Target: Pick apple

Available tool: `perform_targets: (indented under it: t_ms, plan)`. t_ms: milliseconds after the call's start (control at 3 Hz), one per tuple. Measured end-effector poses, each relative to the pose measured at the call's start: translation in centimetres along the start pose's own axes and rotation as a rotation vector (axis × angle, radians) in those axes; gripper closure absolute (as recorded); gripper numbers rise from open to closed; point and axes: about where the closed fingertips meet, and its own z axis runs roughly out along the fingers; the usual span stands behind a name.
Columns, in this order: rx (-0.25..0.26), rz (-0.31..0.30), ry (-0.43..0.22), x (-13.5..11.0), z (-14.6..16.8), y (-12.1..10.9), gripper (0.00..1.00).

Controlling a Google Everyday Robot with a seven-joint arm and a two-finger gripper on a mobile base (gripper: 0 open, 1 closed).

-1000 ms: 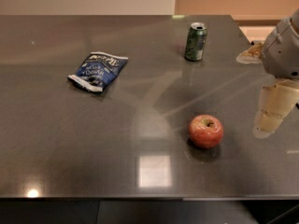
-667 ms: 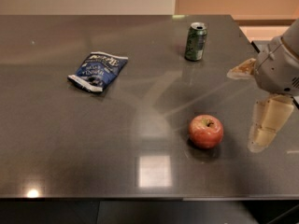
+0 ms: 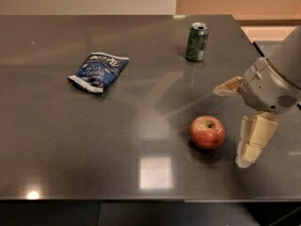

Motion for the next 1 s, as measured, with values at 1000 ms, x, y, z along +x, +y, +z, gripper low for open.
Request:
perform_targets:
  t_ms: [1000]
  plan:
    - [-0.022, -0.056, -0.042, -1.5, 4.1, -1.1, 0.00]
